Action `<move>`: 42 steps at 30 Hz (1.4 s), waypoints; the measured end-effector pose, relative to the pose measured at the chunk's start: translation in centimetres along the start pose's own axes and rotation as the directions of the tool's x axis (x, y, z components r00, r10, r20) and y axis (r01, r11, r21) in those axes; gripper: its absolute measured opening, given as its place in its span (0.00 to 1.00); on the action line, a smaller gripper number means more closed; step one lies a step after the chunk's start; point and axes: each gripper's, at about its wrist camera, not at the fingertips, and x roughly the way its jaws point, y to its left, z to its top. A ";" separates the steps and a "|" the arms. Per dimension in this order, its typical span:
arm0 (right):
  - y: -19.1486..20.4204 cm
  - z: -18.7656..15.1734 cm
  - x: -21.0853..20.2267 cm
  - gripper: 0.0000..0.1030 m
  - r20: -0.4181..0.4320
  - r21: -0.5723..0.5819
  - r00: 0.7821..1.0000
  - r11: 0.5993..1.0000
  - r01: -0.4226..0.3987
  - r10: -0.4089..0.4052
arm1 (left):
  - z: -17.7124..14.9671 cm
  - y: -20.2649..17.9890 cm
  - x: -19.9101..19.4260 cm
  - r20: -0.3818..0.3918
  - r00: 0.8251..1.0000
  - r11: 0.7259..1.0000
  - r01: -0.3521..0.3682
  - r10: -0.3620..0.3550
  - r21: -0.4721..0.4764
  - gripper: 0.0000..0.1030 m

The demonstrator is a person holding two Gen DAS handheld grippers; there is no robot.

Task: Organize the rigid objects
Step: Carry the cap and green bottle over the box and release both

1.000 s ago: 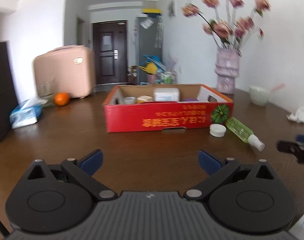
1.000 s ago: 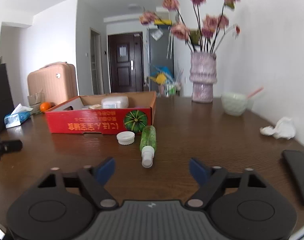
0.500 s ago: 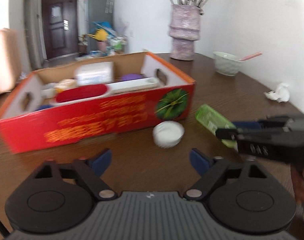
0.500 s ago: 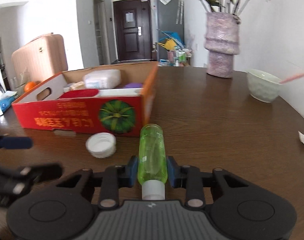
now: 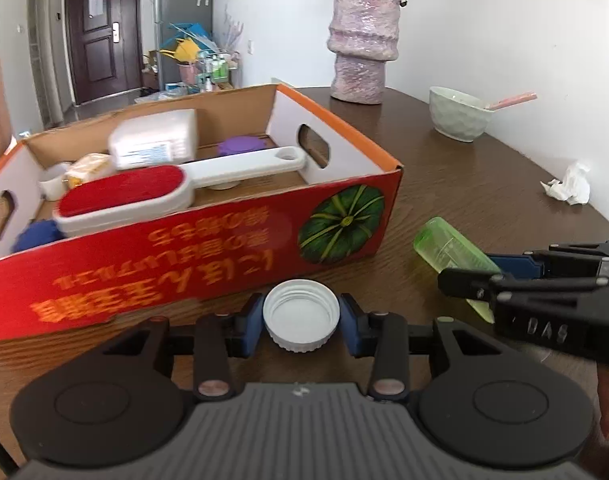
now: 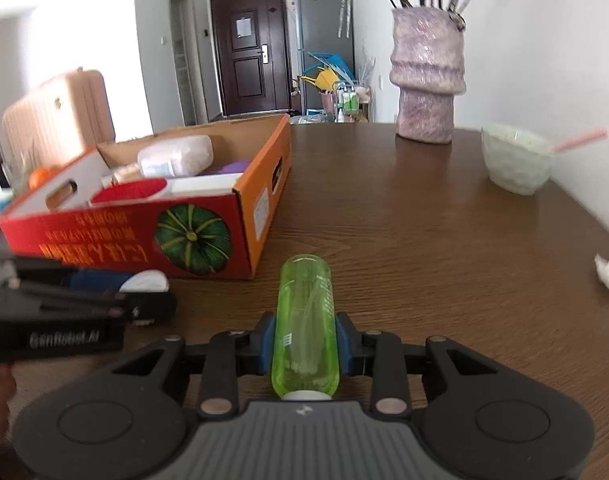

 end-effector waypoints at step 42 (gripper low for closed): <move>15.3 7.1 -6.7 0.29 0.140 -0.330 0.974 0.936 -0.122 0.176 | 0.5 12.2 -16.0 0.263 0.961 0.993 -0.063 0.088 -0.104 0.39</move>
